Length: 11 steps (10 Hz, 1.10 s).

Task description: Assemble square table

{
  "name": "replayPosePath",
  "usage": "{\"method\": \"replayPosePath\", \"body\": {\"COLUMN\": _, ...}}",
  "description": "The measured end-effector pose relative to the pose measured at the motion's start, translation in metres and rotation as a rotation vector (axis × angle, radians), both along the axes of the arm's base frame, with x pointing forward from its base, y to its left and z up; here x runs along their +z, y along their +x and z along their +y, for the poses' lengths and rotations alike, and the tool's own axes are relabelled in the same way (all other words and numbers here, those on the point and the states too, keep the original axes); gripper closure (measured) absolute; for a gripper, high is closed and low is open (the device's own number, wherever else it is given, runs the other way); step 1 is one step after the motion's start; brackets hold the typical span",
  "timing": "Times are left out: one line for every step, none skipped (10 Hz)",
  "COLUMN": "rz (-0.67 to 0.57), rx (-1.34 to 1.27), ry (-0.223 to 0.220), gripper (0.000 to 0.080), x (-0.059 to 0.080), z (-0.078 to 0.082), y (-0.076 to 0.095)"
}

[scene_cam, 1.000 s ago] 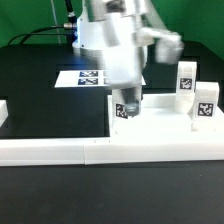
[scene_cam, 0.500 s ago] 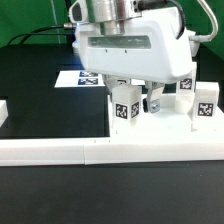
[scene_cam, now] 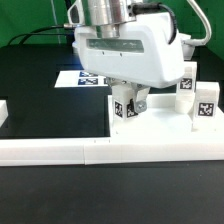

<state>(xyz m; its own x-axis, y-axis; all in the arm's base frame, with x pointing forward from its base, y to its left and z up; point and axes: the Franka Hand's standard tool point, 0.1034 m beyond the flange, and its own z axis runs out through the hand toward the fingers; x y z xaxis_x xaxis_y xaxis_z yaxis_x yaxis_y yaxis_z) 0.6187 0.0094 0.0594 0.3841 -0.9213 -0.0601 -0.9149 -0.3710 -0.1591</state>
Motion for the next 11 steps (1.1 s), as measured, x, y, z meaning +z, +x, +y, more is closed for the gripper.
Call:
{"method": "replayPosePath", "body": {"rz": 0.014, "rx": -0.116, "ry": 0.015, "gripper": 0.0506, "x": 0.0, "z": -0.0002, "y": 0.0004}}
{"method": "replayPosePath", "body": {"rz": 0.04, "rx": -0.247, "ry": 0.037, "gripper": 0.0506, "x": -0.0002, "z": -0.0008, "y": 0.0024}}
{"method": "replayPosePath", "body": {"rz": 0.06, "rx": -0.375, "ry": 0.059, "gripper": 0.0508, "x": -0.0007, "z": -0.0004, "y": 0.0038}}
{"method": "replayPosePath", "body": {"rz": 0.074, "rx": -0.474, "ry": 0.077, "gripper": 0.0508, "x": -0.001, "z": -0.0002, "y": 0.0044}}
{"method": "replayPosePath", "body": {"rz": 0.095, "rx": -0.608, "ry": 0.102, "gripper": 0.0509, "x": -0.0016, "z": -0.0007, "y": 0.0045}}
{"method": "replayPosePath", "body": {"rz": 0.109, "rx": -0.703, "ry": 0.117, "gripper": 0.0509, "x": -0.0018, "z": -0.0003, "y": 0.0041}}
{"method": "replayPosePath", "body": {"rz": 0.115, "rx": -0.752, "ry": 0.122, "gripper": 0.0509, "x": -0.0018, "z": -0.0001, "y": 0.0039}}
{"method": "replayPosePath", "body": {"rz": 0.118, "rx": -0.818, "ry": 0.125, "gripper": 0.0509, "x": -0.0022, "z": -0.001, "y": 0.0035}}
{"method": "replayPosePath", "body": {"rz": 0.123, "rx": -0.857, "ry": 0.126, "gripper": 0.0509, "x": -0.0024, "z": -0.0023, "y": 0.0026}}
{"method": "replayPosePath", "body": {"rz": 0.125, "rx": -0.88, "ry": 0.124, "gripper": 0.0508, "x": -0.0024, "z": -0.0027, "y": 0.002}}
{"method": "replayPosePath", "body": {"rz": 0.121, "rx": -0.871, "ry": 0.111, "gripper": 0.0508, "x": -0.0022, "z": -0.003, "y": 0.0014}}
